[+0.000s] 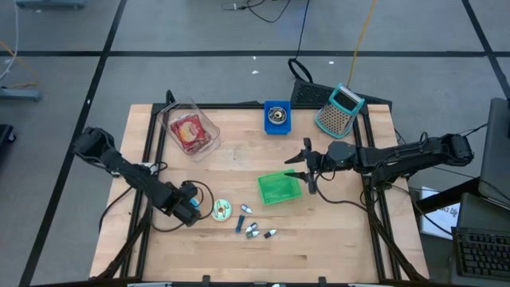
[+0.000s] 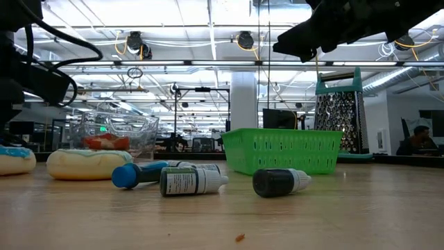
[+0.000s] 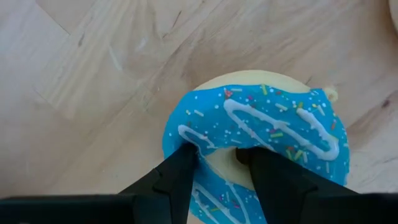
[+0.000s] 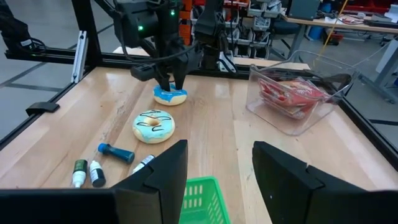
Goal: Pick & Place Food Item
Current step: Put the blue donut into the blue bin
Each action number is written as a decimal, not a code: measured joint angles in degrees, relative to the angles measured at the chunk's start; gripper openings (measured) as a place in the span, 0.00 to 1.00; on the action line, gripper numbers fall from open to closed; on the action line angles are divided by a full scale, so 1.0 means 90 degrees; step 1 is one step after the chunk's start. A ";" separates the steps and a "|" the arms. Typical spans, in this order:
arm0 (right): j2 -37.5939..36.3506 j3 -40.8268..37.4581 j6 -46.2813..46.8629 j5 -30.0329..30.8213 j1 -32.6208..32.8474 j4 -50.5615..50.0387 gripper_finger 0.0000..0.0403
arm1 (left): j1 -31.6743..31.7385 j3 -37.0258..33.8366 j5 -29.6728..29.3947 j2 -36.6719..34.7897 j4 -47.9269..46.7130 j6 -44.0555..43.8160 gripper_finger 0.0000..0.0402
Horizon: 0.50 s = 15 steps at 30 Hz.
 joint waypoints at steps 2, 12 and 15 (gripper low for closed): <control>0.0000 0.0000 0.0000 0.0000 0.0000 0.0000 0.42 | 0.0000 0.0000 0.0045 0.0052 0.0008 -0.0035 0.39; 0.0000 0.0000 0.0046 0.0000 0.0000 -0.0002 0.42 | 0.0000 -0.0017 -0.0144 0.0067 0.0414 0.0301 0.32; 0.0000 0.0000 0.0049 -0.0002 0.0000 -0.0002 0.42 | 0.0000 -0.0022 -0.0148 0.0069 0.0395 0.0358 0.21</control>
